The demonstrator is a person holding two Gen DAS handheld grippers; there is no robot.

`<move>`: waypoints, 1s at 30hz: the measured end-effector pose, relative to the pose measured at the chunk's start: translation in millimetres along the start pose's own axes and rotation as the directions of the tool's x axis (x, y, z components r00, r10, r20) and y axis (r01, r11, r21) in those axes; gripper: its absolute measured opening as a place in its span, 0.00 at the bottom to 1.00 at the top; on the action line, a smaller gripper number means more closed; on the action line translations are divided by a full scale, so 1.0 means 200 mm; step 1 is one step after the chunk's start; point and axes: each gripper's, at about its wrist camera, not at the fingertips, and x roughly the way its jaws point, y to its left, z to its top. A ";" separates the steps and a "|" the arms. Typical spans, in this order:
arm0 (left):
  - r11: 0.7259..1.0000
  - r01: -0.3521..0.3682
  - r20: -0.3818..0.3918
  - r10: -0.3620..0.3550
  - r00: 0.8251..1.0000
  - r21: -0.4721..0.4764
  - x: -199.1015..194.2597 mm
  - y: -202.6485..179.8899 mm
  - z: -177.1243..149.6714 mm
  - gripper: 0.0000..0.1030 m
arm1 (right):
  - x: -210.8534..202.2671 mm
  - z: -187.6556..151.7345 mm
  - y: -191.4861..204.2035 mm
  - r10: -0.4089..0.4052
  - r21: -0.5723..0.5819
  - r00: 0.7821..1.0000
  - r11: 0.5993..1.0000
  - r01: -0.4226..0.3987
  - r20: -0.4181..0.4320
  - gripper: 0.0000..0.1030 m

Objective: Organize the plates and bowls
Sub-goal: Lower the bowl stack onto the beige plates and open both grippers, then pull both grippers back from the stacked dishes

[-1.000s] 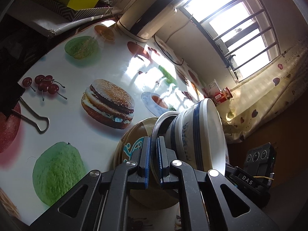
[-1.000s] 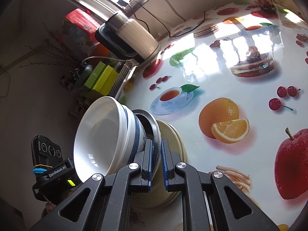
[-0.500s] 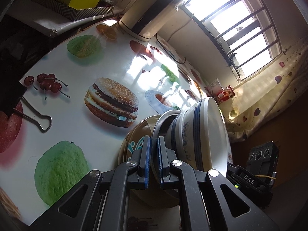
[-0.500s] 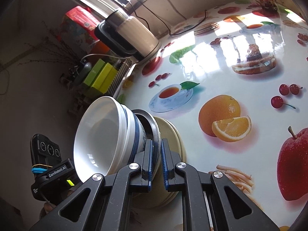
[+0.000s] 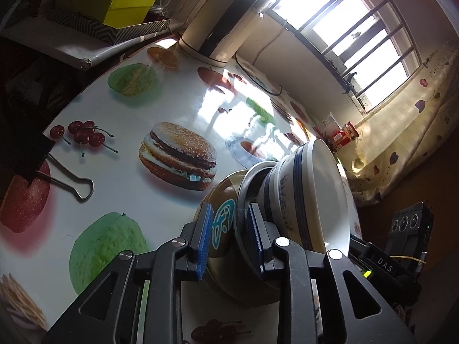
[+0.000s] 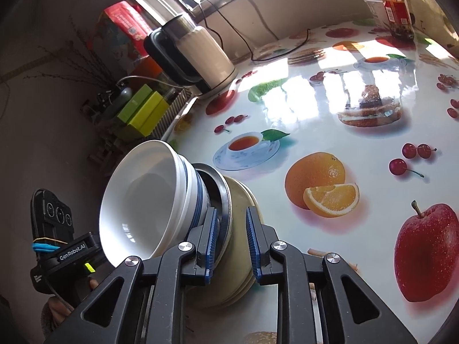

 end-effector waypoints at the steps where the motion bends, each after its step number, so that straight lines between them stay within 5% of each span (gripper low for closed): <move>1: 1.000 0.001 0.001 -0.001 1.000 -0.003 -0.01 0.00 0.00 0.29 | -0.01 0.00 0.00 -0.002 -0.002 1.000 1.000 0.002 0.003 0.23; 15: 0.989 -0.122 0.078 0.115 0.990 0.089 -0.15 -0.05 -0.07 0.45 | -0.14 -0.08 0.04 -0.064 -0.064 0.996 0.996 0.068 0.057 0.46; 20: 0.956 -0.238 0.143 0.215 0.966 0.173 -0.21 -0.12 -0.14 0.52 | -0.19 -0.13 0.08 -0.109 -0.115 0.991 0.986 0.117 0.077 0.50; 24: 0.951 -0.258 0.145 0.235 0.961 0.171 -0.23 -0.13 -0.20 0.53 | -0.22 -0.19 0.12 -0.162 -0.164 0.984 0.971 0.173 0.078 0.53; 27: 0.916 -0.330 0.178 0.293 0.939 0.229 -0.23 -0.17 -0.25 0.54 | -0.23 -0.23 0.15 -0.180 -0.192 0.980 0.962 0.192 0.080 0.57; 30: 0.918 -0.324 0.176 0.289 0.941 0.227 -0.24 -0.18 -0.29 0.54 | -0.24 -0.27 0.18 -0.203 -0.222 0.974 0.950 0.221 0.099 0.65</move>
